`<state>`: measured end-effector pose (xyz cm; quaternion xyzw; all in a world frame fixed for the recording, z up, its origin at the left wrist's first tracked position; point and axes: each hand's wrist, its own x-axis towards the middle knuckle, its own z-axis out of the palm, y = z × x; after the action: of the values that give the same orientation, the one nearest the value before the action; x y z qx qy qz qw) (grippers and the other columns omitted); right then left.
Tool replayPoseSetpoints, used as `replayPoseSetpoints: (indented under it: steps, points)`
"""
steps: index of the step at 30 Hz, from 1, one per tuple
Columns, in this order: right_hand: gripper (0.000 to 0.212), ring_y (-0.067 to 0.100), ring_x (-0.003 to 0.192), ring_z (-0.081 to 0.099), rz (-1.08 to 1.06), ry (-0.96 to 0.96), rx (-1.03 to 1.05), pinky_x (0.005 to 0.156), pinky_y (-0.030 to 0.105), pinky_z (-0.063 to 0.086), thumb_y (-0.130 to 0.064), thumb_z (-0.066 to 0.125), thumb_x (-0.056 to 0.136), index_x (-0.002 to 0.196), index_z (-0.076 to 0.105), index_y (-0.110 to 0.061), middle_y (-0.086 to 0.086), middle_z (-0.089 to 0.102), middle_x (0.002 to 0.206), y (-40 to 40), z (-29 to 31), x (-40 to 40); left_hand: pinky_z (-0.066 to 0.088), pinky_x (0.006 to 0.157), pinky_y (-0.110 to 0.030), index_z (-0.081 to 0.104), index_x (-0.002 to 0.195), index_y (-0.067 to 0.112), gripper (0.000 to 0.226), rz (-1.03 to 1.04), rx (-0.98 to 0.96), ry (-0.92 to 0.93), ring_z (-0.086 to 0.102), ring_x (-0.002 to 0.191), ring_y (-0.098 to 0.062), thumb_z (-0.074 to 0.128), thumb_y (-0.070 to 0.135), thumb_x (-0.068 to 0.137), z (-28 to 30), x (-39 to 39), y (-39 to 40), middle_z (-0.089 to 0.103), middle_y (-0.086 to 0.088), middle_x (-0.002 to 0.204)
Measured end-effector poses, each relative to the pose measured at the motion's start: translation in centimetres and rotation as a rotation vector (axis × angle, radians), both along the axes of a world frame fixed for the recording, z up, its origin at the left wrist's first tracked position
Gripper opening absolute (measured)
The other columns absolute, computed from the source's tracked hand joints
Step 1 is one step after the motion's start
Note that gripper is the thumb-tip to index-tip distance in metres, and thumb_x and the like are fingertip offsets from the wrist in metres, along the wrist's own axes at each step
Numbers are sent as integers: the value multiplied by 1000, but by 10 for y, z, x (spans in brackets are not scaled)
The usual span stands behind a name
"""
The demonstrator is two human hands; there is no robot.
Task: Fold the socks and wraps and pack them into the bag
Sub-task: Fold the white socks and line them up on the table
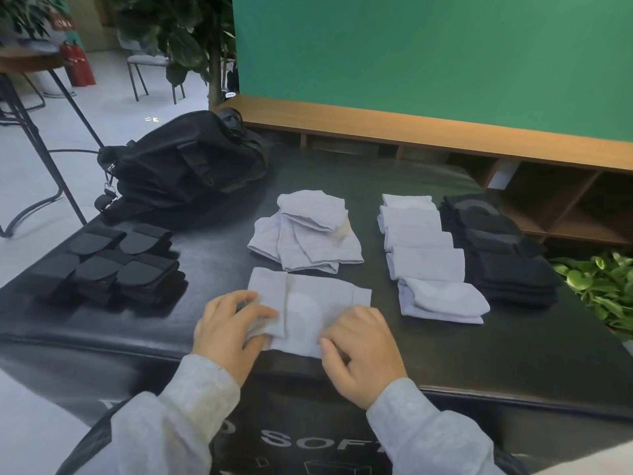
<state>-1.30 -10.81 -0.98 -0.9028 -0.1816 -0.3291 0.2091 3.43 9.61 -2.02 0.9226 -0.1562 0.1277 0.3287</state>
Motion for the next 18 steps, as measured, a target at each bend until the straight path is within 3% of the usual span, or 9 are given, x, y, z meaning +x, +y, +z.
replayPoseSetpoints:
  steps: [2,3,5,7,10,12,14,16,18]
  points:
    - [26,11,73,46,-45,26,165,72,26,33,-25,44,85,68,62,-16,-10,57,69,-3,1,1,24,88,-31,58,97,48,32,-52,31,43,44,115,-15,72,42,69,11,-1,6,47,24,116]
    - [28,8,78,46,-112,57,265,75,24,34,-27,41,86,72,63,-17,-13,57,74,-4,3,3,21,89,-29,58,96,52,34,-76,59,82,41,117,-9,58,63,64,16,-2,7,42,30,117]
    - [32,7,81,45,-258,166,392,76,23,34,-30,36,86,71,62,-19,-19,54,76,-6,5,7,16,92,-25,53,106,54,71,-114,139,158,32,119,2,33,86,46,24,-4,8,30,35,122]
    - [31,10,81,44,-352,327,339,77,26,35,-28,39,87,66,59,-15,-13,56,73,-5,6,11,13,97,-21,47,115,51,100,-147,185,201,25,115,8,22,98,30,27,-8,8,18,37,126]
    - [35,15,78,41,-403,440,178,72,29,31,-25,44,88,54,41,-21,-10,48,65,-2,7,10,11,102,-20,47,119,46,89,-148,132,228,25,109,6,21,86,44,28,-13,4,13,35,129]
    - [38,16,75,40,-411,453,153,69,29,28,-27,43,87,51,32,-23,-9,44,61,0,9,4,11,106,-24,52,119,43,80,-118,125,206,26,123,0,15,78,56,28,-13,2,18,30,135]
    - [36,16,71,40,-409,427,166,66,29,27,-34,37,83,50,32,-22,-7,46,59,1,7,-4,8,109,-30,53,119,44,59,-89,207,147,12,137,-6,26,71,75,28,-14,1,19,21,146]
    - [35,17,66,40,-401,385,185,63,29,28,-39,29,79,50,36,-21,-6,48,57,2,3,-13,5,107,-31,51,121,48,31,-44,268,118,7,139,-9,43,50,91,26,-12,-2,16,17,150]
    - [37,16,61,40,-396,392,182,61,29,29,-40,29,78,50,41,-19,-5,48,55,1,0,-22,3,101,-29,46,122,54,30,-23,301,110,10,137,-9,43,42,95,28,-10,-6,17,19,149]
